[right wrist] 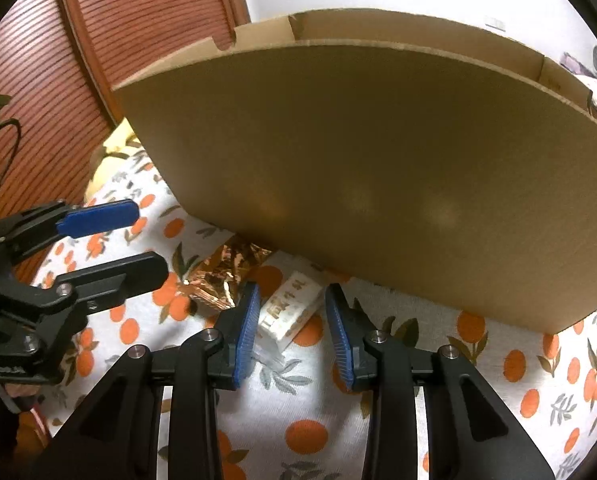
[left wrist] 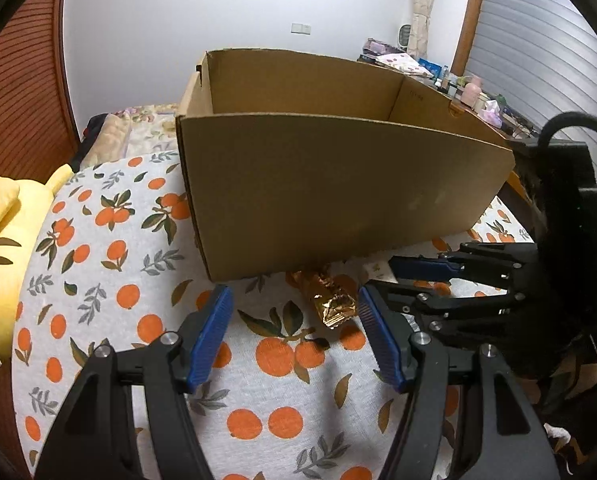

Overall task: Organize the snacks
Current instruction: 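Grasp the gold-wrapped candy with the left tool while the right tool grasps the white bar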

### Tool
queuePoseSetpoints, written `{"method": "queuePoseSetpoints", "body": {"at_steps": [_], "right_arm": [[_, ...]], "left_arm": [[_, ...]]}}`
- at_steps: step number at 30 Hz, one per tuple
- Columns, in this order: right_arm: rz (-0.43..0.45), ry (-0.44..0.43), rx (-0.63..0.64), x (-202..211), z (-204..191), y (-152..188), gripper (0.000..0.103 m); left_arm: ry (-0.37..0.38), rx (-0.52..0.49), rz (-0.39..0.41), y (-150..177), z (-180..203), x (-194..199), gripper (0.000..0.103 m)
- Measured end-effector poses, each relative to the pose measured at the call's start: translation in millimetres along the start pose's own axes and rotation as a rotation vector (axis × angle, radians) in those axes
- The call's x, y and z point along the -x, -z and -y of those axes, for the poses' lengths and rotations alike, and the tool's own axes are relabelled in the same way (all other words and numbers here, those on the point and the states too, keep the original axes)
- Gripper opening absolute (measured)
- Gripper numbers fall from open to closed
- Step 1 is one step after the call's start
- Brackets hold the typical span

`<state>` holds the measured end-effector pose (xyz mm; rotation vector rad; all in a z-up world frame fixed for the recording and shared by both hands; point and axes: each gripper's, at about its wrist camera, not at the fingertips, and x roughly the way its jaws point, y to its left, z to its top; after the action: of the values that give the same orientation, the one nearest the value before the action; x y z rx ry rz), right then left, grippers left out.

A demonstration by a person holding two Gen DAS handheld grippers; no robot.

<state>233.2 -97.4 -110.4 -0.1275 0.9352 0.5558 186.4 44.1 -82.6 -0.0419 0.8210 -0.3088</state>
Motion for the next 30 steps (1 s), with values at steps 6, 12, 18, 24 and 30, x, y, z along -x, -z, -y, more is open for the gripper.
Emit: {"method": "queuePoseSetpoints", "body": {"at_steps": [6,12,18,24,30], "right_arm": [[-0.014,0.025,0.012,-4,-3,1,0.029],[-0.017,0.016,0.017,1,0,5,0.021],[0.004,0.003,-0.002,16,8,17,0.021],[0.024,-0.01,-0.017,31,16,24,0.021],[0.036,-0.02,-0.021,38,19,28,0.021]], "left_arm": [[0.005,0.006,-0.01,-1,2,-6,0.065],[0.023,0.002,-0.038,-4,10,-19,0.058],[0.036,0.018,-0.079,-9,16,-41,0.045],[-0.006,0.023,-0.095,-9,22,-54,0.039],[-0.075,-0.02,-0.115,-6,29,-54,0.021]]}}
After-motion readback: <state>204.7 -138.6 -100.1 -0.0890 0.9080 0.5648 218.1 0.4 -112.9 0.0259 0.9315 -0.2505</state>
